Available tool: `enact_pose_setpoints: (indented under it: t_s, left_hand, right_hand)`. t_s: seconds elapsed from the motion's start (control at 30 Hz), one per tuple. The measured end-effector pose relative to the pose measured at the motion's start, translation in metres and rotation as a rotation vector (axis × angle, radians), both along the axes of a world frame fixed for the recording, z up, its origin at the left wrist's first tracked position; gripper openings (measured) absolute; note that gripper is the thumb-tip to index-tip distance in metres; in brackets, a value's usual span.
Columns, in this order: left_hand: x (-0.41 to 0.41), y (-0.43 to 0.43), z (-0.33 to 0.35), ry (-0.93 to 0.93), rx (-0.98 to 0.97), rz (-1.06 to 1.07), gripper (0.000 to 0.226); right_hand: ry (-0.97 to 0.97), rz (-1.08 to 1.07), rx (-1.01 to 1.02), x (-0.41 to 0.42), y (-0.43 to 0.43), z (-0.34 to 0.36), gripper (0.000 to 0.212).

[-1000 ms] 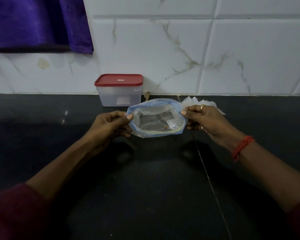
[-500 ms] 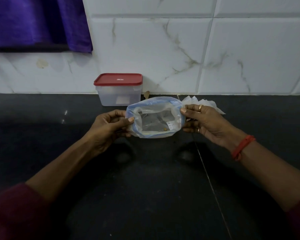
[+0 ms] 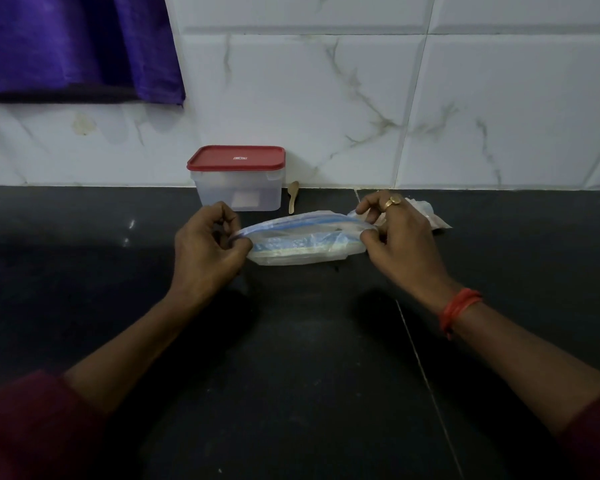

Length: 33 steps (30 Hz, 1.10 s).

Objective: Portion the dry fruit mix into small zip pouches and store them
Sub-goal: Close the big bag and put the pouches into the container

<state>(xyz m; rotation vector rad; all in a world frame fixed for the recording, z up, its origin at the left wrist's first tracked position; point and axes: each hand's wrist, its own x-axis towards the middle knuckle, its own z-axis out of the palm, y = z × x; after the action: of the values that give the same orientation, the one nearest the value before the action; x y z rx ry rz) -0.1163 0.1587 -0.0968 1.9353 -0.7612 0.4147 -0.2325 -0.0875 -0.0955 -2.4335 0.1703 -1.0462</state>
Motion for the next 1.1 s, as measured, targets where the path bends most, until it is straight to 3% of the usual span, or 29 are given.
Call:
enact_pose_setpoints:
  t_s: [0.1,0.23,0.3,0.47,0.7,0.97,1.1]
  left_hand:
    - [0.001,0.000,-0.003,-0.047,0.001,0.025,0.017]
    - [0.004,-0.002,-0.004,0.206,-0.159,0.076,0.019]
    - [0.005,-0.002,-0.005,0.247,-0.181,0.130,0.024]
    - [0.009,0.006,0.001,0.032,0.032,0.193,0.028]
    - [0.015,0.008,0.001,0.123,0.162,-0.015,0.024]
    - [0.017,0.012,0.002,-0.020,0.180,0.137,0.022]
    - [0.017,0.007,0.002,-0.019,0.217,0.016,0.016]
  right_hand:
    - [0.059,-0.022,-0.062,0.000,0.003,-0.003,0.036]
    - [0.083,-0.023,0.023,0.004,0.009,0.000,0.035]
    - [0.092,0.016,0.064,0.003,0.012,0.001,0.036]
    - [0.148,0.061,-0.054,-0.005,0.012,0.002,0.029]
    - [0.250,0.044,0.049,-0.003,0.006,0.001,0.026]
    - [0.348,0.169,0.350,-0.002,-0.003,0.001,0.027]
    - [0.373,0.204,0.378,0.002,-0.009,-0.001,0.022]
